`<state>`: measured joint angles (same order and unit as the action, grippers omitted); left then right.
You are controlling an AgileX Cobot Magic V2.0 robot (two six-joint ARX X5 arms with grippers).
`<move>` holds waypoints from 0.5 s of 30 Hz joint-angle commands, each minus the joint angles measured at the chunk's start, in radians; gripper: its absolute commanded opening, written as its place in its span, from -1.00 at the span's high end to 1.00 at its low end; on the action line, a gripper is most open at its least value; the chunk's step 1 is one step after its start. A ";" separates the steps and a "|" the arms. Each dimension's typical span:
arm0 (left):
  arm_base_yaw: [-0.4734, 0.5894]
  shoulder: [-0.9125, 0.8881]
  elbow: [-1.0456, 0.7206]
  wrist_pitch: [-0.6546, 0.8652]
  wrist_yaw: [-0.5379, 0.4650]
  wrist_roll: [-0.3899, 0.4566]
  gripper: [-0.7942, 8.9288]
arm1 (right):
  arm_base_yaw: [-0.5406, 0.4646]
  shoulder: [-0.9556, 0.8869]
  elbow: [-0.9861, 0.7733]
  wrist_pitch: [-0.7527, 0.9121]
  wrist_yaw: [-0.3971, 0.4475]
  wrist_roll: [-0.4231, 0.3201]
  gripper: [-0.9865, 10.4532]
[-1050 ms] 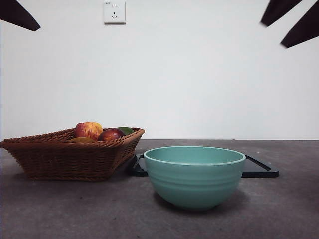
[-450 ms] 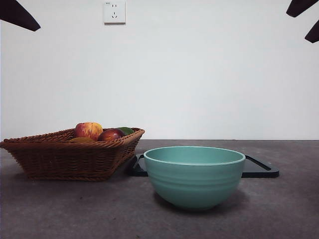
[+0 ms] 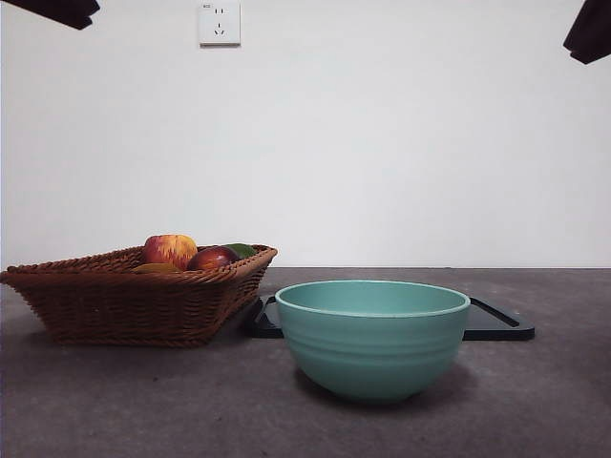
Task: Pick up the wifruite, put it on the bowl, pick up the plate, put it on desk
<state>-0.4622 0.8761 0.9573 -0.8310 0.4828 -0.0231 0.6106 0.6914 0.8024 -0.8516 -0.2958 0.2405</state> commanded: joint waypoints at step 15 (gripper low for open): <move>-0.005 0.006 0.013 0.010 0.008 0.015 0.82 | 0.007 0.006 0.011 0.014 0.008 0.006 0.82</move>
<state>-0.4622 0.8761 0.9573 -0.8307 0.4828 -0.0231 0.6106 0.6914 0.8024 -0.8482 -0.2882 0.2405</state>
